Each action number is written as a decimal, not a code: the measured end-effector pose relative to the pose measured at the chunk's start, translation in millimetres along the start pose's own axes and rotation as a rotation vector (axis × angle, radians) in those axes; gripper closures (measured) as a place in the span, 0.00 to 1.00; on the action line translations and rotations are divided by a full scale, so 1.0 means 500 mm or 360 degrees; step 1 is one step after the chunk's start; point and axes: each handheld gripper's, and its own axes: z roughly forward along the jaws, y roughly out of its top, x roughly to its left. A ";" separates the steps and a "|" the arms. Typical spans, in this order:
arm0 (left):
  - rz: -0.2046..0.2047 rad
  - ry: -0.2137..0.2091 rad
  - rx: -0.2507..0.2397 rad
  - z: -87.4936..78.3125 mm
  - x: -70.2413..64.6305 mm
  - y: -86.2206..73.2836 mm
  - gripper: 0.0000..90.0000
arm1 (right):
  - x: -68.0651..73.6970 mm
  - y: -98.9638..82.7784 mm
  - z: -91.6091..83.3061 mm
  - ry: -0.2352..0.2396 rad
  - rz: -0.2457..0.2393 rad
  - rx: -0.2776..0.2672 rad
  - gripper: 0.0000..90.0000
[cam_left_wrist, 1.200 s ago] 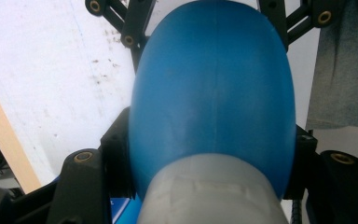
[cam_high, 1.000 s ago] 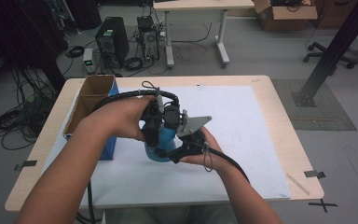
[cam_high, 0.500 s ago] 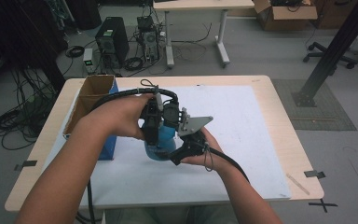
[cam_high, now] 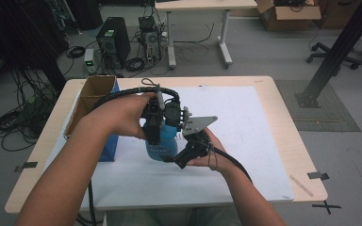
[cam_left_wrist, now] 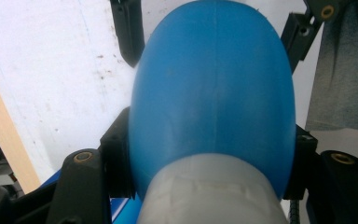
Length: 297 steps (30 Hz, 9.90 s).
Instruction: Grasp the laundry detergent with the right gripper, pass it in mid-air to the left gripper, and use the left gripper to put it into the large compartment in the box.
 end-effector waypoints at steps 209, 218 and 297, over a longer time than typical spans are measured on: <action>-0.2465 -0.0414 0.0274 0.188 0.173 -0.434 0.43 | -0.126 0.034 -0.239 -0.0086 -0.0063 0.1034 0.03; -0.2472 -0.0409 0.0267 0.197 0.170 -0.434 0.43 | -0.127 0.029 -0.241 -0.0087 -0.0055 0.1033 0.03; -0.2479 -0.0240 0.0120 0.071 0.150 -0.432 0.16 | -0.111 0.052 -0.246 -0.0076 -0.0098 0.0981 0.03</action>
